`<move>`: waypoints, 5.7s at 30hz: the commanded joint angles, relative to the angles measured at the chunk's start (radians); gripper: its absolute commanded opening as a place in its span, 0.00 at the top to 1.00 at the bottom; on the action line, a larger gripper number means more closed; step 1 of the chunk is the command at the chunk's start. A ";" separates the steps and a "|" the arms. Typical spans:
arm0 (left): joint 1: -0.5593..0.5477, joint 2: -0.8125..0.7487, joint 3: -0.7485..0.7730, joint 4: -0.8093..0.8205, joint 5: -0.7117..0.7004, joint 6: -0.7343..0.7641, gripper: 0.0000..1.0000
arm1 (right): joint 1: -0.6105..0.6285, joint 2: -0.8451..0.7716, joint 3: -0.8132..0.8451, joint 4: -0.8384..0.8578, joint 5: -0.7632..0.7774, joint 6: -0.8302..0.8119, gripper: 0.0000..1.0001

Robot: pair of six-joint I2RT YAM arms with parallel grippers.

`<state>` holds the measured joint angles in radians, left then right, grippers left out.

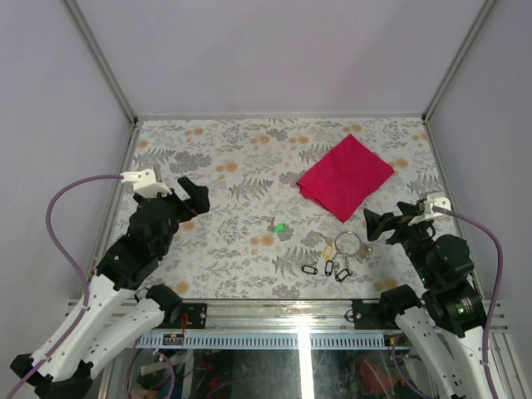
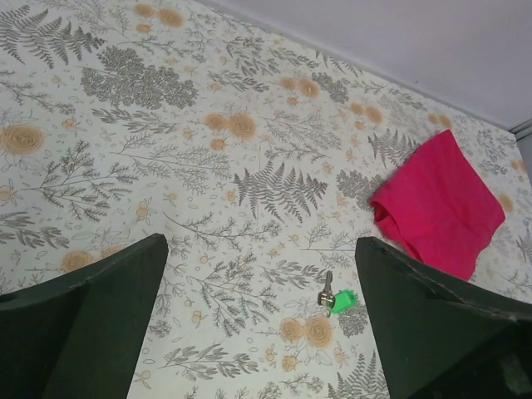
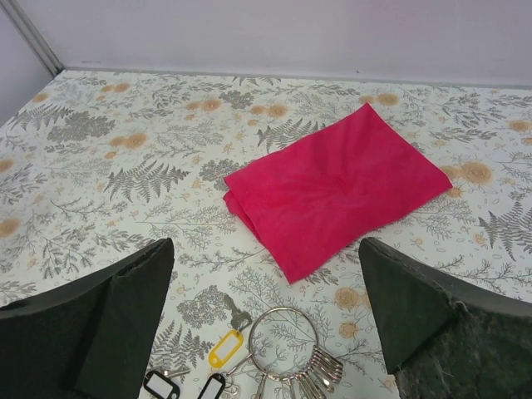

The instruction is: Put the keys on the keyring

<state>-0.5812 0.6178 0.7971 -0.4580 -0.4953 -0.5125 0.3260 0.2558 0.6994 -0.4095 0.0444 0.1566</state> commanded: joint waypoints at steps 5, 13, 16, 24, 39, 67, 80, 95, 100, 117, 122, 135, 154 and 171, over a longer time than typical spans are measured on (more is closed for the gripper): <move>0.006 0.002 0.008 -0.010 -0.062 -0.012 0.00 | -0.003 -0.008 0.018 0.029 0.010 -0.018 0.01; 0.005 0.073 0.025 -0.041 -0.111 -0.035 0.00 | -0.002 0.027 0.014 0.050 0.005 0.019 0.01; 0.006 0.103 0.042 -0.055 -0.111 -0.028 0.00 | -0.002 0.084 0.027 0.043 0.027 0.063 0.01; 0.006 0.262 0.101 -0.114 -0.072 -0.046 0.00 | -0.003 0.395 0.097 -0.026 0.058 0.190 0.01; 0.007 0.377 0.088 -0.056 0.005 0.064 0.00 | -0.003 0.768 0.027 0.016 -0.052 0.380 0.01; 0.020 0.410 0.090 -0.082 0.003 0.081 0.00 | -0.003 1.100 -0.064 0.191 -0.224 0.477 0.18; 0.029 0.417 0.087 -0.076 0.016 0.086 0.00 | 0.137 1.195 -0.041 0.304 -0.265 0.554 0.22; 0.031 0.427 0.078 -0.064 0.057 0.102 0.00 | 0.251 1.141 0.067 0.301 -0.199 0.309 0.26; 0.030 0.444 0.084 -0.063 0.078 0.112 0.00 | 0.249 1.040 0.057 0.152 0.035 0.262 0.27; 0.030 0.484 0.094 -0.053 0.130 0.124 0.00 | -0.015 0.855 -0.149 0.167 -0.120 0.395 0.23; 0.031 0.463 0.076 -0.056 0.131 0.121 0.00 | -0.082 0.806 -0.219 0.214 -0.208 0.444 0.21; 0.030 0.442 0.070 -0.057 0.132 0.123 0.00 | -0.236 0.765 -0.304 0.244 -0.424 0.483 0.21; 0.031 0.440 0.076 -0.045 0.146 0.130 0.00 | -0.263 0.860 -0.333 0.340 -0.599 0.495 0.34; 0.030 0.449 0.075 -0.046 0.168 0.132 0.00 | -0.263 0.901 -0.362 0.451 -0.725 0.499 0.37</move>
<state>-0.5587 1.0676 0.8730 -0.5541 -0.3355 -0.3973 0.0662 1.1622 0.3447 -0.0162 -0.6075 0.6540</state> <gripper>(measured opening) 0.996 0.631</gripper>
